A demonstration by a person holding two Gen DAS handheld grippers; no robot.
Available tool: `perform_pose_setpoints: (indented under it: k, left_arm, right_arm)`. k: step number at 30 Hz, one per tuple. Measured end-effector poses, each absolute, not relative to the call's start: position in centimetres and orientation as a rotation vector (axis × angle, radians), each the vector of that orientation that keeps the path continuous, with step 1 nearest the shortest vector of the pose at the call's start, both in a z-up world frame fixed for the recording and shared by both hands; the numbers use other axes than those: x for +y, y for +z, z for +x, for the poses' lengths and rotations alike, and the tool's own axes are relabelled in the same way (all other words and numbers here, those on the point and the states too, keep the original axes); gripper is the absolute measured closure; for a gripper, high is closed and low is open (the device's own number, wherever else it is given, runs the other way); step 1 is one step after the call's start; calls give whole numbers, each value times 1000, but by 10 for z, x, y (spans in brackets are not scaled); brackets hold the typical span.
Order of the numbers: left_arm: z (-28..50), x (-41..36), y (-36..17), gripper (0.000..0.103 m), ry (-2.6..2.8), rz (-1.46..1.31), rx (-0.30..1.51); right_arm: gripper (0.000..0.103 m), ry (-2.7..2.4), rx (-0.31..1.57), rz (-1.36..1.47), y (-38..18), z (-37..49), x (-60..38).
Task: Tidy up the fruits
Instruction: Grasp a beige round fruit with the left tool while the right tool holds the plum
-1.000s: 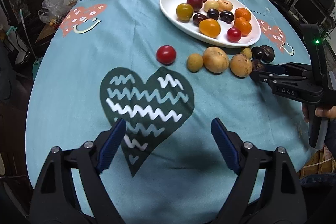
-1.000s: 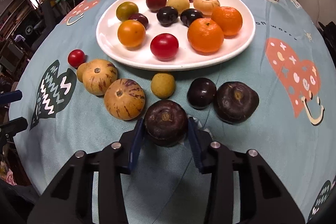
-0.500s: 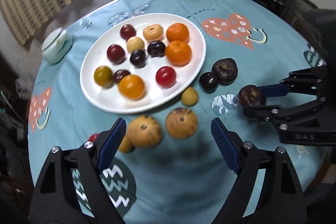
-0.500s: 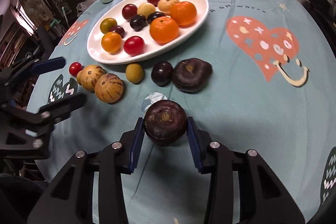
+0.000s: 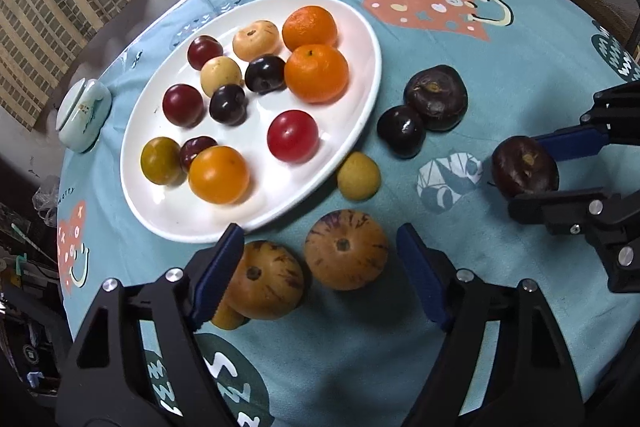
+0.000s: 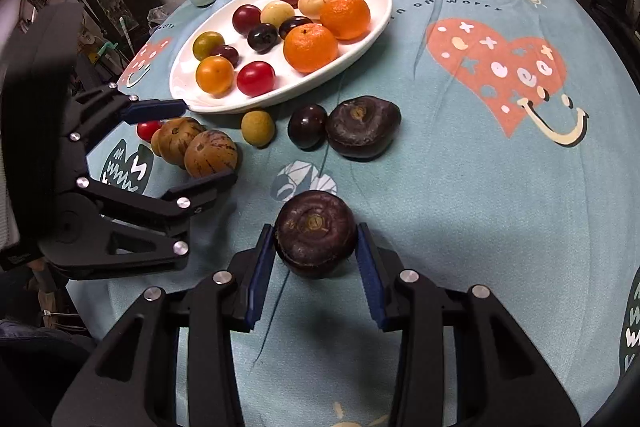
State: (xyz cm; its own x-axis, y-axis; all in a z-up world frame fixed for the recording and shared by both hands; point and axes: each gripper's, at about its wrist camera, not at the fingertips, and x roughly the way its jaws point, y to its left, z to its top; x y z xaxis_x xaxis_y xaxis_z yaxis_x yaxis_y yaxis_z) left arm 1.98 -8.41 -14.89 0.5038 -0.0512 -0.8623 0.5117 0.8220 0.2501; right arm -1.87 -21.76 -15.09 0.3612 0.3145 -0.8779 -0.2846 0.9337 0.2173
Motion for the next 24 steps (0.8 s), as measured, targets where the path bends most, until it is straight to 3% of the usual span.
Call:
perform_pose_setpoints:
  k: [2,3,4,6,9,10,11,12,24]
  left_arm:
    - [21,-78,-142,38,-363,462,975]
    - [20,-75,-139,57,-368,437,964]
    - [22,-72,-135,67,-391,406,953]
    - [28,-67,-136,77,-445,347,1005]
    - [26,-64,-134,73,-445,323,988]
    - [24,-61,-132,67,-453,305,980]
    - [22,-60,-131,51,-456,293,970]
    - [20,-57,-130,43,-452,287,961]
    - [21,-67,-144,40,-429,327,1003]
  right_arm:
    - [62,388,1137,29,-150,-19,-216]
    - [62,388,1136,26,-150,-19,-215]
    - [62,388,1136,22,-150,-19,-214]
    - [62,388,1138,21,-151,-20,-213]
    - [62,386,1141,18,-150,-21,-212]
    - [62,388,1141,20,-149,-22,-212]
    - [62,388,1138,21,-148,-23,-212]
    - [62,388,1135,21,-148,-24,-213]
    - [62,395,1137,68,-154,-28,-218]
